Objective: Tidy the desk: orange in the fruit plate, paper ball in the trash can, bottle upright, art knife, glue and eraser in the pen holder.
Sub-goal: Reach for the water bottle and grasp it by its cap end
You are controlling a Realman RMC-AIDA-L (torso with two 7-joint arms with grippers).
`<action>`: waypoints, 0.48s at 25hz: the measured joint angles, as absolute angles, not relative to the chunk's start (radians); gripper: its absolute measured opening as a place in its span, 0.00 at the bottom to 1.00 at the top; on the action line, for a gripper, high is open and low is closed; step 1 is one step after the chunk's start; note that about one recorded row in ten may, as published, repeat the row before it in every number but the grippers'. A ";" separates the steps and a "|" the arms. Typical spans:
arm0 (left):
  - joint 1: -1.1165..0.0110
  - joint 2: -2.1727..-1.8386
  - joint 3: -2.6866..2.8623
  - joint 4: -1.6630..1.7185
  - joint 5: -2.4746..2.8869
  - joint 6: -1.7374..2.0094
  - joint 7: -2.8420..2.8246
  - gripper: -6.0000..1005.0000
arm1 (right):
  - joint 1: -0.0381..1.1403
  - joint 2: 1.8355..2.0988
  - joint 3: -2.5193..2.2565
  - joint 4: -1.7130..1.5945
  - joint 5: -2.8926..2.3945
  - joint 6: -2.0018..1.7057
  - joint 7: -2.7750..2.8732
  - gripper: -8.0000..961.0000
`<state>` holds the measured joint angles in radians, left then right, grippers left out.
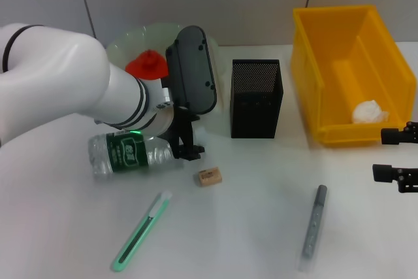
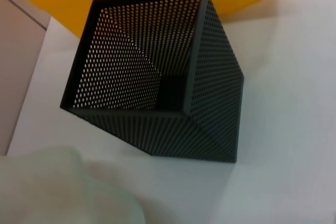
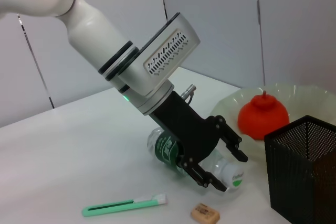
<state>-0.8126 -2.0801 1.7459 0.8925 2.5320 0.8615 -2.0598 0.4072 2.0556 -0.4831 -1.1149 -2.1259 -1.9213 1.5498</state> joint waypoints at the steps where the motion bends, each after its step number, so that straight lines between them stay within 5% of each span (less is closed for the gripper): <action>1: -0.817 -2.080 1.747 0.888 2.535 0.863 -2.061 0.62 | 0.410 2.056 -0.483 -1.115 -2.129 -1.918 1.553 0.81; 12: -0.850 -2.080 1.771 0.839 2.536 0.867 -2.058 0.57 | 0.418 2.057 -0.483 -1.114 -2.132 -1.904 1.557 0.81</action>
